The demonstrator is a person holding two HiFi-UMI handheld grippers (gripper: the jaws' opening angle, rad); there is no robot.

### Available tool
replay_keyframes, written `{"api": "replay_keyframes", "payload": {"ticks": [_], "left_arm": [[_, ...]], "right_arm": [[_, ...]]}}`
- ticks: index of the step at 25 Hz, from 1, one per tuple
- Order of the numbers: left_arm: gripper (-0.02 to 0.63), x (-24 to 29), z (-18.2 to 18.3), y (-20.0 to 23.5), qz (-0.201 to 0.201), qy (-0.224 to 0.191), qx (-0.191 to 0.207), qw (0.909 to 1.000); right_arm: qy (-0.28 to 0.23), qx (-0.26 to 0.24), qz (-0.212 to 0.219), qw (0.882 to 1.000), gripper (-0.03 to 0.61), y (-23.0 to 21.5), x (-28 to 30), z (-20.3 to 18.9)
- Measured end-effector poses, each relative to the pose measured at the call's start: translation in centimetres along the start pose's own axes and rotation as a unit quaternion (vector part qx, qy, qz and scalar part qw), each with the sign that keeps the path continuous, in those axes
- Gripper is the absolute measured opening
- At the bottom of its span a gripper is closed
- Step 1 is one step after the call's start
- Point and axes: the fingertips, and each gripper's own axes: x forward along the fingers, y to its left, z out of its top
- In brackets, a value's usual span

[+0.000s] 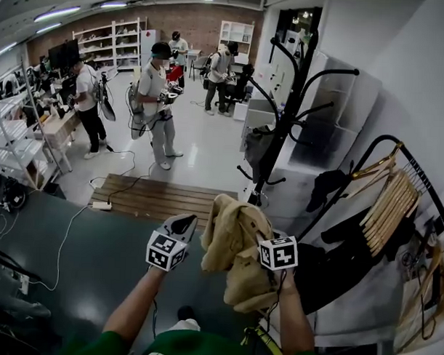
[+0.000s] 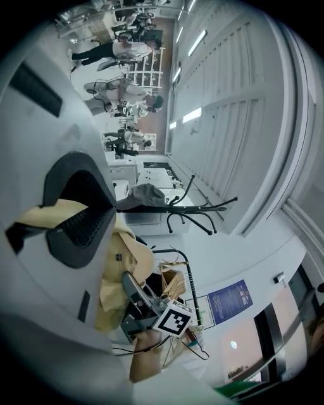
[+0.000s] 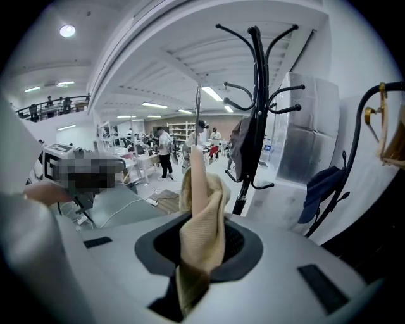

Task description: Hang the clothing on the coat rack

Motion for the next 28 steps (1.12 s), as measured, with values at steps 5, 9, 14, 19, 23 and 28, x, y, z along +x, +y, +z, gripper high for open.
{"api": "replay_keyframes", "payload": {"ticks": [5,9,14,19,23,28], "left_arm": [[0.003,2.1,0.8,2.6,-0.016,-0.006,0.009,0.9998],[0.003,2.9,1.2,4.4,-0.027,-0.007,0.016,0.9995],[0.003,4.2,1.3,5.7,-0.039,-0.007,0.018,0.9991],[0.003,5.0,1.4,6.4,-0.048,-0.007,0.013,0.9987],[0.003,5.8,1.4,6.6,-0.055,-0.007,0.011,0.9984],[0.003,6.6,1.3,7.1,-0.058,-0.010,0.008,0.9983]], "right_arm": [[-0.006,0.003,-0.020,1.000,0.067,-1.2,2.3,3.7],[-0.013,0.009,-0.037,0.999,0.067,-1.9,3.3,6.5],[-0.022,0.013,-0.051,0.998,0.067,-3.2,4.2,10.0],[-0.024,0.025,-0.062,0.997,0.067,-4.4,4.8,12.9],[-0.024,0.027,-0.069,0.997,0.067,-5.2,5.3,15.1],[-0.020,0.029,-0.073,0.997,0.067,-6.9,7.0,17.4]]}}
